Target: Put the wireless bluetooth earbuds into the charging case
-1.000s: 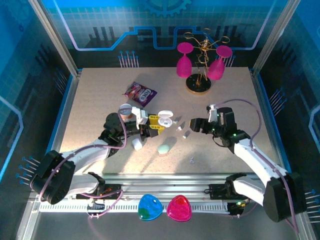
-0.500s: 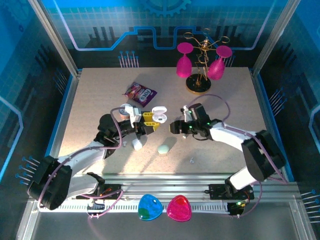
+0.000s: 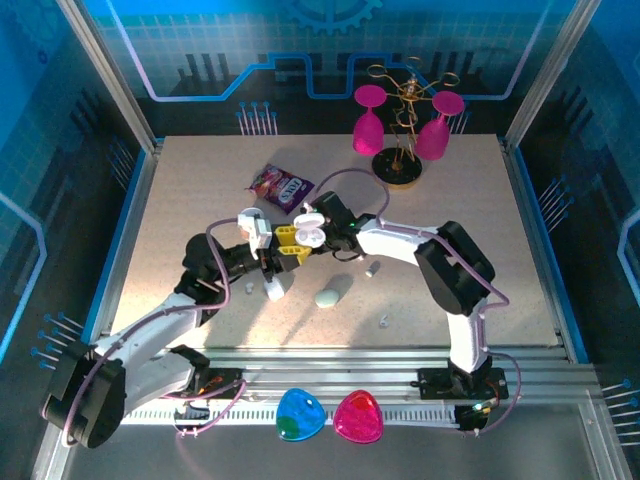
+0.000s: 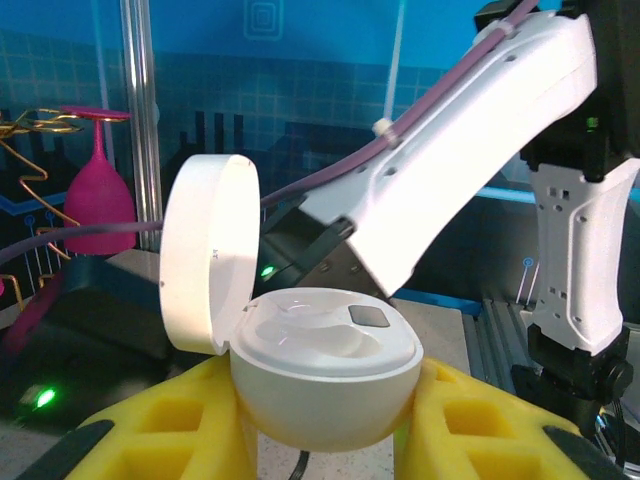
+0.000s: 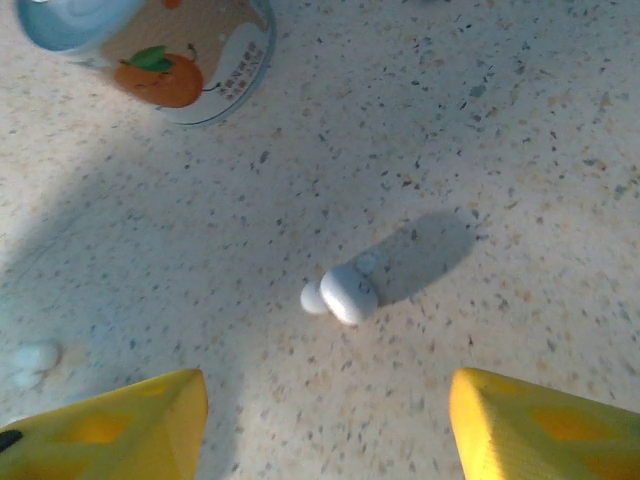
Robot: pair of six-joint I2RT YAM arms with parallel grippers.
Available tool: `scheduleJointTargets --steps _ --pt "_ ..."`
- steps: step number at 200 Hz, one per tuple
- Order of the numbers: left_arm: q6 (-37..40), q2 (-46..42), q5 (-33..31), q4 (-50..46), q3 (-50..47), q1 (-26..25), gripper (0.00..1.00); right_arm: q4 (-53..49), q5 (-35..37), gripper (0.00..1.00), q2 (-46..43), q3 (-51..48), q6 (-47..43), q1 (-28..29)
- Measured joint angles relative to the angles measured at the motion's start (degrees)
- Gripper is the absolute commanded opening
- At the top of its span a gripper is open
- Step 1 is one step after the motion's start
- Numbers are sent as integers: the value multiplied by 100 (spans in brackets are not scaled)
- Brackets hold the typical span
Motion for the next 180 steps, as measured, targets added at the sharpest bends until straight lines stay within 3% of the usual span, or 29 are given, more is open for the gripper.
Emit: scheduleJointTargets --steps 114,180 --pt "59 -133 -2 -275 0 4 24 -761 -136 53 1340 1631 -323 31" --pt "166 -345 -4 -501 0 4 24 -750 -422 48 1147 1327 -411 103"
